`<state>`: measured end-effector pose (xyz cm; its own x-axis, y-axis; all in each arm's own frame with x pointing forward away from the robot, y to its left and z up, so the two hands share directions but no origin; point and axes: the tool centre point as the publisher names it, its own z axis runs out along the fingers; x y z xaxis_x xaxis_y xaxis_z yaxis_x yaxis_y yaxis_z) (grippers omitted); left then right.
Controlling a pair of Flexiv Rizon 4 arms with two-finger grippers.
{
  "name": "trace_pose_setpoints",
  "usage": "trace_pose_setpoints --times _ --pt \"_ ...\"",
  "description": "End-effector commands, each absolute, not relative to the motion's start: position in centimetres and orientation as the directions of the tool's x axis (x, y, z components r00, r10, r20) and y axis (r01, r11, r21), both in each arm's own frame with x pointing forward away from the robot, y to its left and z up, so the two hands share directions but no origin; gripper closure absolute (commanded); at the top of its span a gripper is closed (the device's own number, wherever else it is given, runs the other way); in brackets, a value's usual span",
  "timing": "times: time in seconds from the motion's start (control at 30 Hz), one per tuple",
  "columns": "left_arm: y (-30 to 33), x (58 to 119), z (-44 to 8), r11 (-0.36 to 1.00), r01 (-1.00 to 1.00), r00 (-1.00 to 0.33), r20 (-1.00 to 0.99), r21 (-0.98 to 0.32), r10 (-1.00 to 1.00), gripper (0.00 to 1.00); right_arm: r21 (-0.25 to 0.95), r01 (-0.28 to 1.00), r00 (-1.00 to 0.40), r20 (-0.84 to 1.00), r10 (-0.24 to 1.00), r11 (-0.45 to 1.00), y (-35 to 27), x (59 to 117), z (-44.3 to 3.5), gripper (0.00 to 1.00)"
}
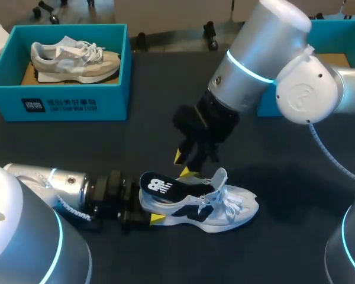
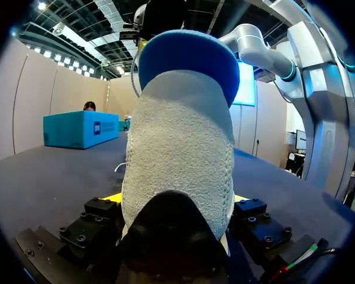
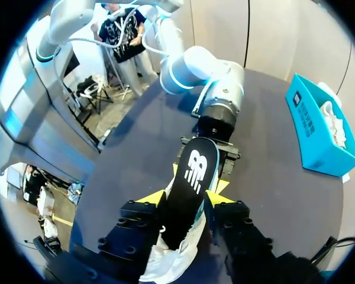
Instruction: Take the shoe out of the shoebox, open the shoe tongue, remove and reinsert the insole, then place the shoe into the shoebox
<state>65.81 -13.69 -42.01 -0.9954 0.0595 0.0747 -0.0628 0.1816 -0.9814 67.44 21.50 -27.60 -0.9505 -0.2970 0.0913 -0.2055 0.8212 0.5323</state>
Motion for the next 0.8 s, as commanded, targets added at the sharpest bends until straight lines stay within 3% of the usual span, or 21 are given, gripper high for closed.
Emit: trace_pose_setpoints --times 0.03,0.17,0.43,0.8 --pt "-13.6 66.0 -42.4 0.183 -0.063 -0.996 0.075 -0.981 0.057 1.00 0.542 -0.153 -0.953 0.141 -0.269 0.826 21.7 67.8 -27.6 0.60" --pt "-13.6 66.0 -42.4 0.183 -0.063 -0.996 0.075 -0.981 0.057 1.00 0.560 -0.088 -0.940 0.228 -0.255 0.824 21.9 68.6 -27.5 0.56" --pt "-13.6 66.0 -42.4 0.183 -0.063 -0.996 0.075 -0.981 0.057 1.00 0.609 -0.023 -0.896 0.339 -0.287 0.793 21.8 69.7 -28.7 0.58" --pt "-13.6 66.0 -42.4 0.183 -0.063 -0.996 0.075 -0.981 0.057 1.00 0.558 0.062 -0.862 0.448 -0.238 0.828 22.9 69.3 -29.6 0.60"
